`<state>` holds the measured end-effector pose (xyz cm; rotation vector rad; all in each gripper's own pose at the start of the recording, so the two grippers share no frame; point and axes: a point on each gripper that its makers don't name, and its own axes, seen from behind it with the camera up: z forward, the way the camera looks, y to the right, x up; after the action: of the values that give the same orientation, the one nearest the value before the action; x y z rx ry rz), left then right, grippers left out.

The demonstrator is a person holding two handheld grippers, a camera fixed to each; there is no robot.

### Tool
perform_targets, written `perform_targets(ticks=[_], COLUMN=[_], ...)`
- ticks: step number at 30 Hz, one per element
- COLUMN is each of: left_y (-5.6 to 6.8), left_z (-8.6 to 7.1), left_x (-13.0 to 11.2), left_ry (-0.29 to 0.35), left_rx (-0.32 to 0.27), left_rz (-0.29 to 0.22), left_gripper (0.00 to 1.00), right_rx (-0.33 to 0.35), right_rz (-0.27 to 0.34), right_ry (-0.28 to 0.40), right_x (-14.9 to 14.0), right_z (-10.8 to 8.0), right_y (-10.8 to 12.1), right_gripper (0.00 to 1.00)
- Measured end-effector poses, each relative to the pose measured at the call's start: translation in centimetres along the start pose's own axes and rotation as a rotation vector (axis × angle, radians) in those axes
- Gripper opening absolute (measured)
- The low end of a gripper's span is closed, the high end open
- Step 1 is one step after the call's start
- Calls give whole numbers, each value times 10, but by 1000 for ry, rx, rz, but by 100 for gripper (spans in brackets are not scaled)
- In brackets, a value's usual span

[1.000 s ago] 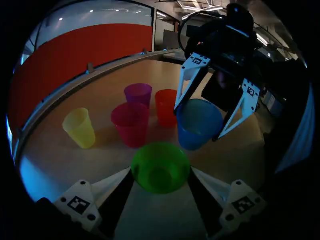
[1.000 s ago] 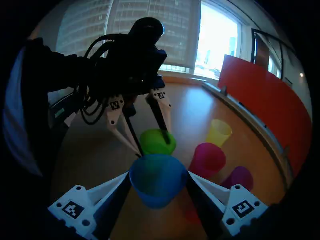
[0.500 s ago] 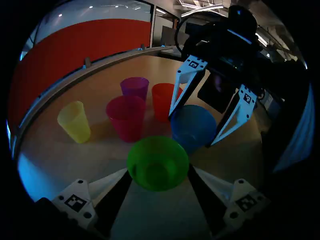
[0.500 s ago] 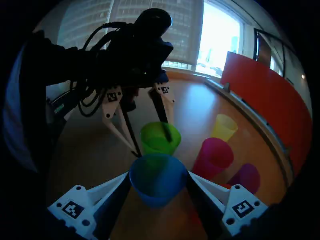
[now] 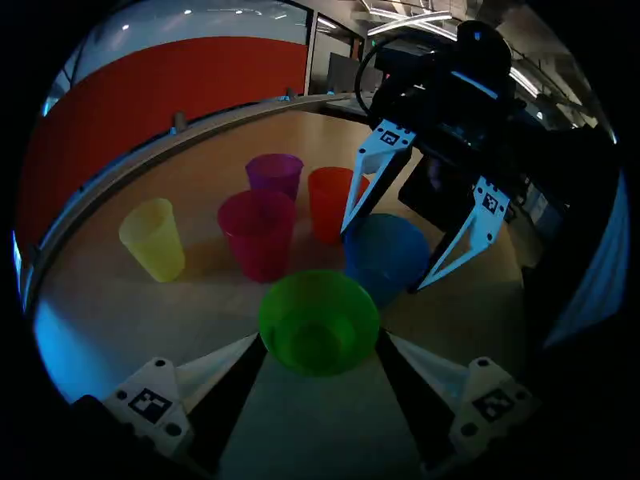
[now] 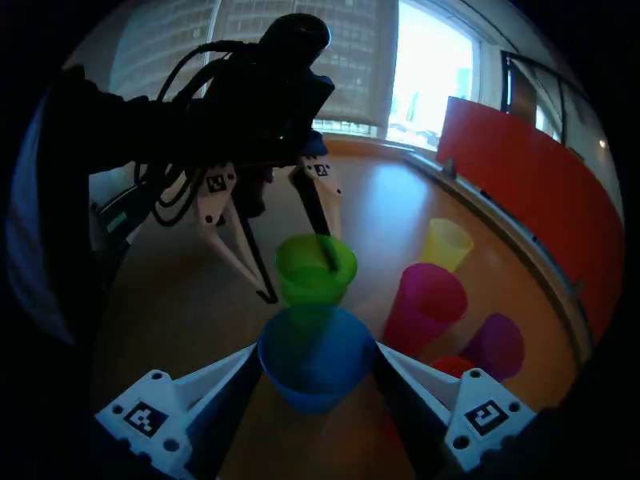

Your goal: Pour water

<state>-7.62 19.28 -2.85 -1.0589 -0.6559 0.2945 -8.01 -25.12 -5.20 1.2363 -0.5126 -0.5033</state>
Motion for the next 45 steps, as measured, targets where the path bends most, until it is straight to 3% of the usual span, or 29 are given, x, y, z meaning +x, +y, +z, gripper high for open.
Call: perform_targets(ticks=[20,45], left_y=[0,-7], left_z=[-10,-49], left_x=[-6,-28], left_ry=[-9,-24], left_rx=[25,129], left_rz=[-3,-24], left_gripper=[98,98], right_rx=[-38,-148], right_rz=[-2,96], right_ry=[-44,-40], right_x=[-17,-43], right_z=[-15,-72], right_y=[-4,2], right_gripper=[100,100])
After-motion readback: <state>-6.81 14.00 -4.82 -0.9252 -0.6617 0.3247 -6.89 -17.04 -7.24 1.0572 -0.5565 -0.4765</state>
